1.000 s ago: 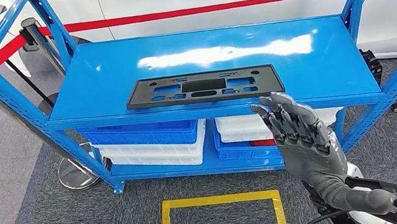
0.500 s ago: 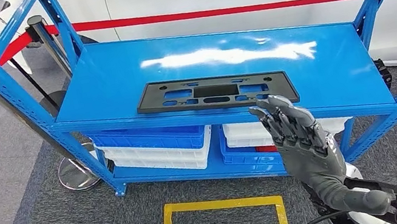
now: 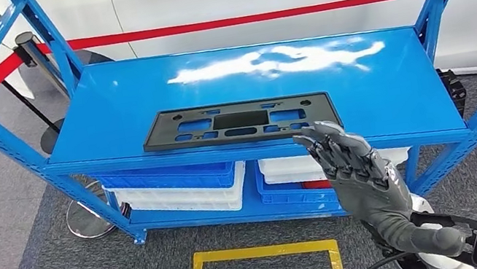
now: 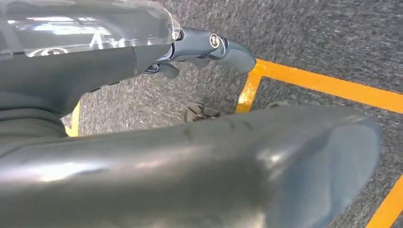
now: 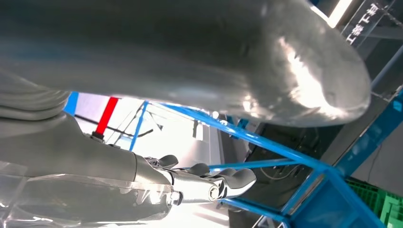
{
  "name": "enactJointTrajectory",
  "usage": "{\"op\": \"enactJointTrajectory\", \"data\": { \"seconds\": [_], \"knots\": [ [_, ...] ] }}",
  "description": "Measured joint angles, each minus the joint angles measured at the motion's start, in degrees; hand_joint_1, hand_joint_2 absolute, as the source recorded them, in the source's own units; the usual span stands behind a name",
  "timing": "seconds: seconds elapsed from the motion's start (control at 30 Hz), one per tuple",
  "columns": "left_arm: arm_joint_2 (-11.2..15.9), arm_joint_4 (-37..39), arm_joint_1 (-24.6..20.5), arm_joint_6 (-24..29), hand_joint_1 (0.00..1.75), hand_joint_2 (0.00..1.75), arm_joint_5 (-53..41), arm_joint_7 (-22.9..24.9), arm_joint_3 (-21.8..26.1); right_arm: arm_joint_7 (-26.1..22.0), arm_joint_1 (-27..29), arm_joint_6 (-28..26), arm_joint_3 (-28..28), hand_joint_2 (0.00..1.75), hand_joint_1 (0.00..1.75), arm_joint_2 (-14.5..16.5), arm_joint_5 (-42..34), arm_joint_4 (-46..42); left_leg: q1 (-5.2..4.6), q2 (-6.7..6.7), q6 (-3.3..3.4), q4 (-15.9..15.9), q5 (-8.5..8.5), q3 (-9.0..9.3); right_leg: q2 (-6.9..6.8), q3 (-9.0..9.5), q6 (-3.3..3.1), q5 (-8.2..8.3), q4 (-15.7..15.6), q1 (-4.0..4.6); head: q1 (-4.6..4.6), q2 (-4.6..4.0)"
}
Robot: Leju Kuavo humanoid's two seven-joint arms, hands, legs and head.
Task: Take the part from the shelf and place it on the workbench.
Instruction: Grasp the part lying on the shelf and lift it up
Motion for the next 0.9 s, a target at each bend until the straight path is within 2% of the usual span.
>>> {"op": "enactJointTrajectory", "data": {
  "seconds": [0.07,0.1,0.13,0.23,0.3,0.33,0.4,0.43,0.47,0.5,0.53,0.57,0.63,0.7,0.8,0.83,0.9],
  "knots": [
    [0.15,0.00,0.02,-0.05,0.00,0.00,-0.02,-0.10,0.01,0.01,0.05,-0.31,-0.01,0.00,0.00,0.00,0.39,0.14,-0.41,-0.04,1.05,-7.38,4.65,2.76,0.43,0.71,0.00,-0.48,-0.01,0.25,0.04,-0.01],
    [0.25,0.00,-0.07,-0.10,0.00,0.00,-0.03,-0.19,0.02,0.01,0.11,-0.57,-0.01,0.00,0.00,-0.02,0.58,0.23,-0.65,-0.04,1.55,-10.61,6.01,4.10,0.62,0.89,0.10,-0.69,0.03,0.33,0.04,-0.01],
    [0.34,0.00,-0.20,-0.17,0.00,0.00,-0.06,-0.30,0.03,0.02,0.18,-0.83,-0.01,0.00,0.00,-0.04,0.68,0.31,-0.85,-0.04,1.90,-12.58,6.44,4.89,0.77,0.89,0.32,-0.82,0.04,0.34,0.08,-0.01],
    [0.37,0.00,-0.40,-0.38,0.00,0.00,-0.26,-0.68,0.02,0.02,0.31,-1.29,-0.03,0.00,0.00,-0.16,0.97,0.44,-0.88,-0.03,2.26,-14.25,6.12,5.53,0.75,0.87,1.24,-1.00,-0.19,0.20,0.10,0.00],
    [0.33,0.00,-0.35,-0.50,0.00,0.00,-0.34,-0.80,0.02,-0.01,0.26,-1.43,-0.09,0.00,0.00,-0.31,1.08,0.46,-0.50,0.06,2.66,-15.29,6.38,6.25,0.18,0.32,1.78,-2.31,1.55,0.26,0.20,0.00],
    [0.31,0.00,-0.35,-0.56,0.00,0.00,-0.36,-0.81,0.02,-0.03,0.28,-1.46,-0.12,0.00,0.00,-0.40,1.09,0.49,-0.32,0.13,2.85,-15.65,6.44,6.59,-0.16,-0.85,2.01,-3.68,4.07,0.22,0.27,0.00],
    [0.32,0.00,-0.38,-0.66,0.00,0.00,-0.37,-0.83,0.02,-0.07,0.41,-1.46,-0.14,0.00,0.00,-0.56,1.11,0.66,-0.34,0.18,3.06,-15.76,6.24,6.86,-0.53,-4.86,2.43,-6.72,11.38,-0.05,0.34,0.00],
    [0.32,0.00,-0.37,-0.69,0.00,0.00,-0.38,-0.83,0.02,-0.07,0.50,-1.45,-0.15,0.00,0.00,-0.62,1.17,0.78,-0.33,0.18,3.04,-15.74,6.09,6.98,-0.60,-6.58,2.64,-7.27,14.10,-0.23,0.34,0.00],
    [0.32,0.00,-0.34,-0.74,0.00,0.00,-0.40,-0.83,0.02,-0.07,0.55,-1.45,-0.15,0.00,0.00,-0.67,1.27,0.90,-0.31,0.17,2.98,-15.71,5.90,7.17,-0.67,-7.49,2.82,-6.76,15.07,-0.42,0.34,0.00],
    [0.31,0.00,-0.32,-0.78,0.00,0.00,-0.43,-0.82,0.02,-0.07,0.55,-1.48,-0.16,0.00,0.00,-0.71,1.37,1.01,-0.28,0.16,2.90,-15.67,5.71,7.39,-0.76,-7.47,2.95,-5.40,14.27,-0.58,0.34,0.00],
    [0.28,0.00,-0.30,-0.82,0.00,0.00,-0.45,-0.82,0.02,-0.07,0.55,-1.50,-0.16,0.00,0.00,-0.72,1.46,1.10,-0.24,0.14,2.77,-15.63,5.51,7.67,-0.87,-6.66,3.04,-3.49,12.03,-0.72,0.35,0.00],
    [0.24,0.00,-0.30,-0.85,0.00,0.00,-0.48,-0.81,0.02,-0.07,0.54,-1.51,-0.17,0.00,0.00,-0.72,1.52,1.19,-0.21,0.12,2.62,-15.55,5.25,7.97,-1.01,-5.25,3.08,-1.31,8.73,-0.85,0.35,0.00],
    [0.19,0.00,-0.32,-0.85,0.00,0.00,-0.55,-0.74,0.02,-0.08,0.54,-1.53,-0.20,0.00,0.00,-0.72,1.68,1.43,-0.31,0.05,2.04,-15.20,4.64,8.26,-1.25,-2.66,2.93,1.07,2.90,-0.83,0.34,0.00],
    [0.19,0.00,-0.38,-0.79,0.00,0.00,-0.61,-0.61,0.02,-0.08,0.62,-1.57,-0.22,0.00,0.00,-0.74,1.99,1.80,-0.49,0.04,1.38,-14.94,4.23,8.22,-1.23,-1.72,2.53,1.26,0.48,-0.63,0.30,0.00],
    [0.21,0.00,-0.44,-0.68,0.00,0.00,-0.63,-0.55,0.02,-0.10,0.68,-1.86,-0.20,0.00,0.00,-0.86,2.91,2.49,-0.36,0.15,0.47,-14.63,3.61,8.23,-0.98,-1.59,1.53,1.10,0.10,-0.59,0.31,0.00],
    [0.22,0.00,-0.47,-0.67,0.00,0.00,-0.63,-0.58,0.02,-0.10,0.60,-2.14,-0.11,0.00,0.00,-0.87,3.41,2.83,-0.27,0.16,0.18,-13.37,2.81,7.75,-1.01,-1.38,1.16,1.07,-0.09,-0.66,0.28,0.00],
    [0.24,0.00,-0.50,-0.75,0.00,0.00,-0.70,-0.67,0.02,0.06,0.32,-2.96,0.42,0.00,0.00,-0.87,4.53,3.93,-0.14,0.16,-0.25,-7.27,-0.10,4.82,-1.16,-0.96,0.59,0.91,-0.31,-0.71,0.26,0.00]
  ]
}}
